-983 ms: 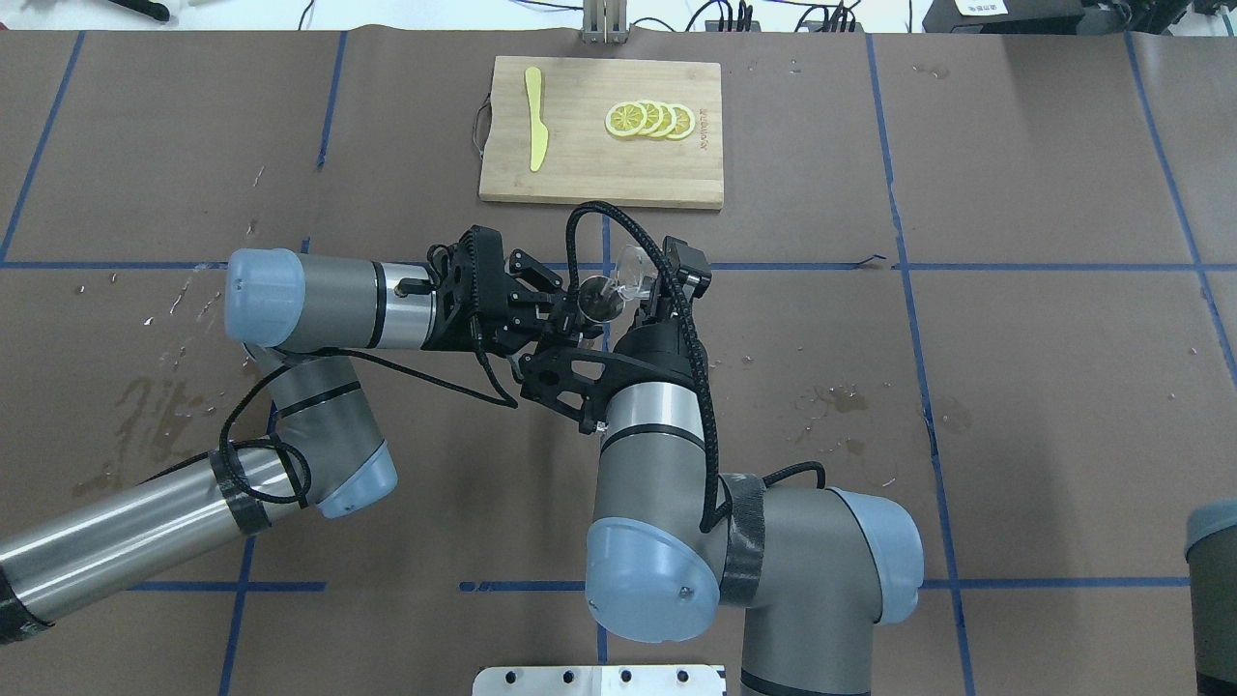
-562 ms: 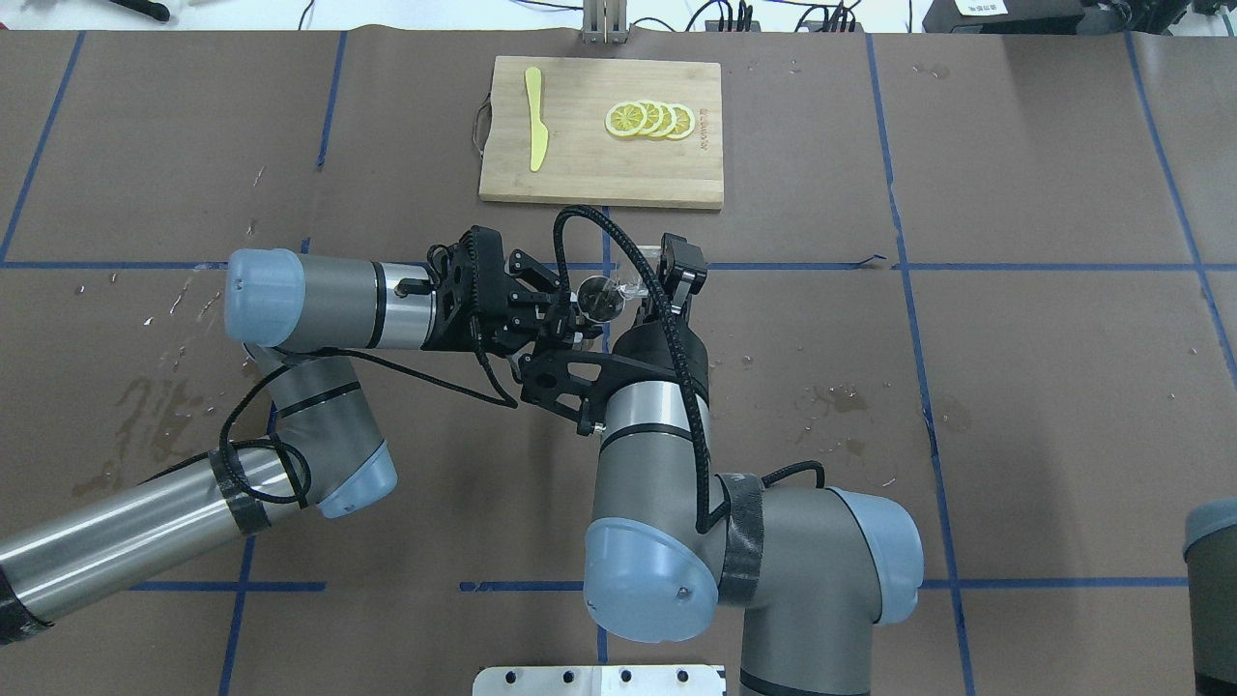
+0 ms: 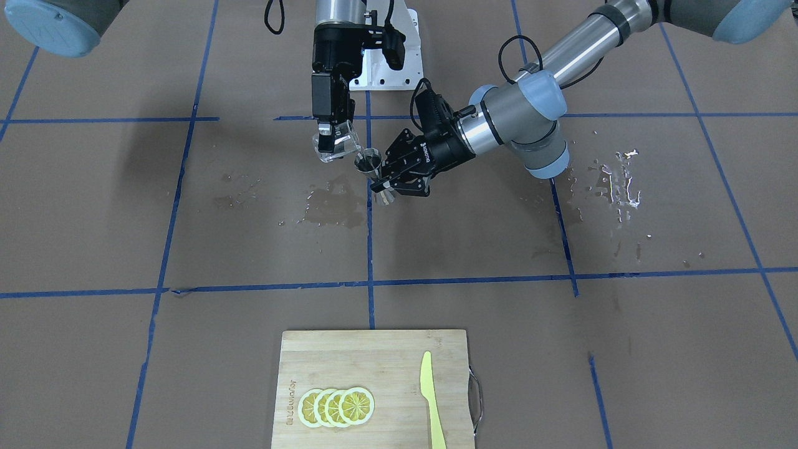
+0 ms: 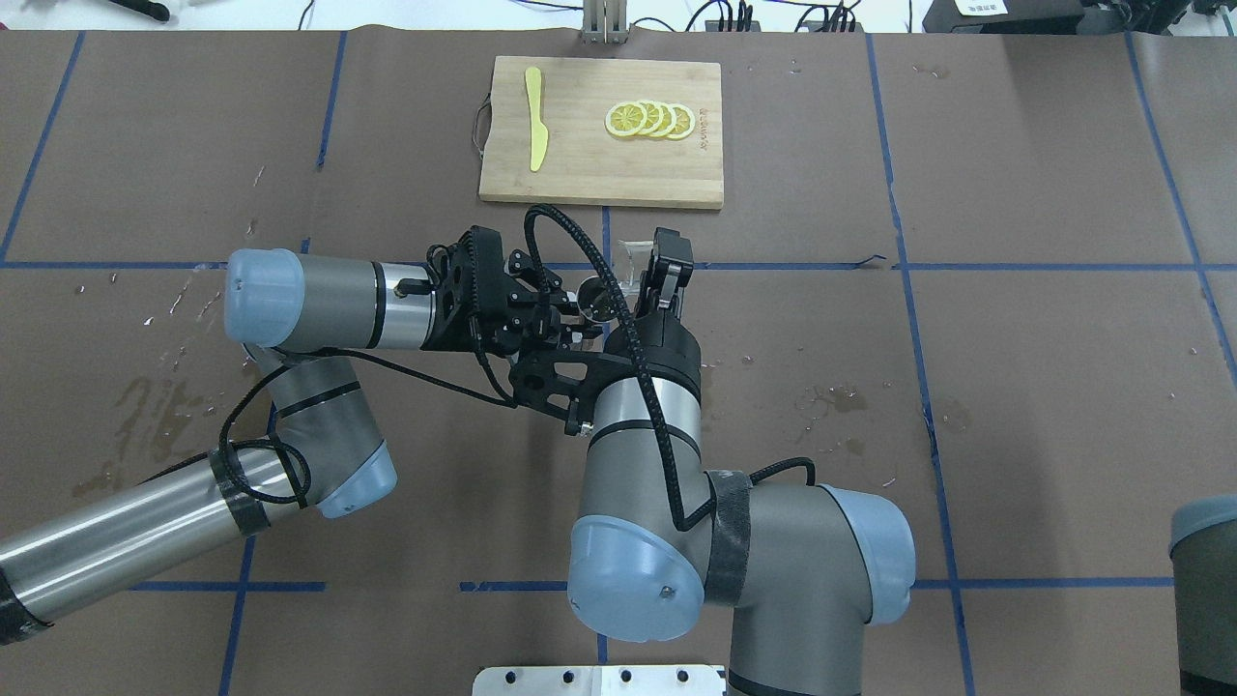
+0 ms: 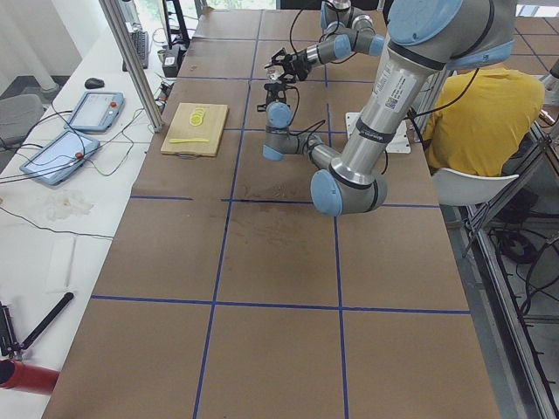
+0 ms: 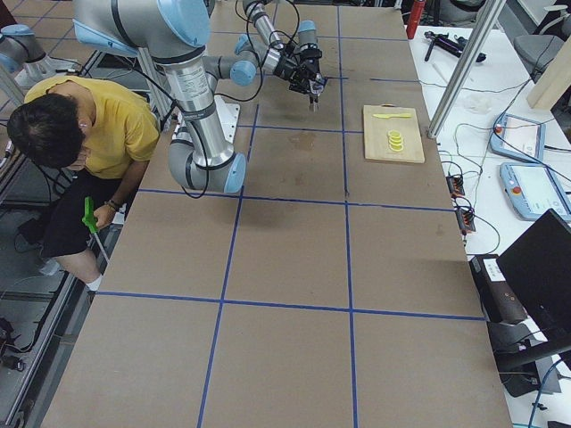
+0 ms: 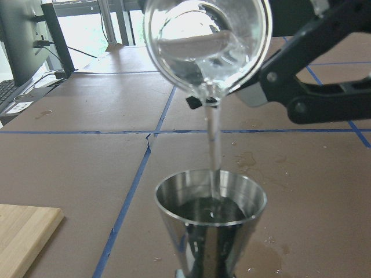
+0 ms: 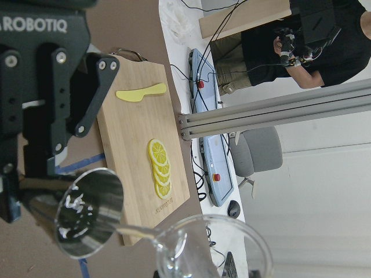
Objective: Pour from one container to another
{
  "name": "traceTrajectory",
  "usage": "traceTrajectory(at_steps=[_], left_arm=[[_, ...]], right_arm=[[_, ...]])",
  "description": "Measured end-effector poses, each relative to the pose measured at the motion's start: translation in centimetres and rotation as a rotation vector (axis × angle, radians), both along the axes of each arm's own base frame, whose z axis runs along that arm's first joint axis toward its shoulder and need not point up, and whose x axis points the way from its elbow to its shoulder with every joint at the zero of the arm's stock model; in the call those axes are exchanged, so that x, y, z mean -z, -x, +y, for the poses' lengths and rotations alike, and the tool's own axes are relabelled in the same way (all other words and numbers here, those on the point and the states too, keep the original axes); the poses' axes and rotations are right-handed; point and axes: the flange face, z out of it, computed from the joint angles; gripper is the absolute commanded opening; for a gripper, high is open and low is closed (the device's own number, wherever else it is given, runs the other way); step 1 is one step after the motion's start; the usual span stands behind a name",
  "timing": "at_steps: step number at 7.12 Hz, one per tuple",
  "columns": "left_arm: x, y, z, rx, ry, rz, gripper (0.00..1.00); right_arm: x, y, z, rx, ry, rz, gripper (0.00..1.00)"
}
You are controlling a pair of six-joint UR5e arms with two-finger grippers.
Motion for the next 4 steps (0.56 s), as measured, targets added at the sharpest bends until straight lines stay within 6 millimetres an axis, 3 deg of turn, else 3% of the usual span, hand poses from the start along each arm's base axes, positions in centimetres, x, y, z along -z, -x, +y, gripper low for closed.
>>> traceTrajectory(at_steps=[4], left_arm=[[0.02, 0.01, 0.00, 0.000, 0.000, 0.000, 0.00]], right_arm=[[0.08, -0.01, -0.07, 0.021, -0.011, 0.060, 0.00]])
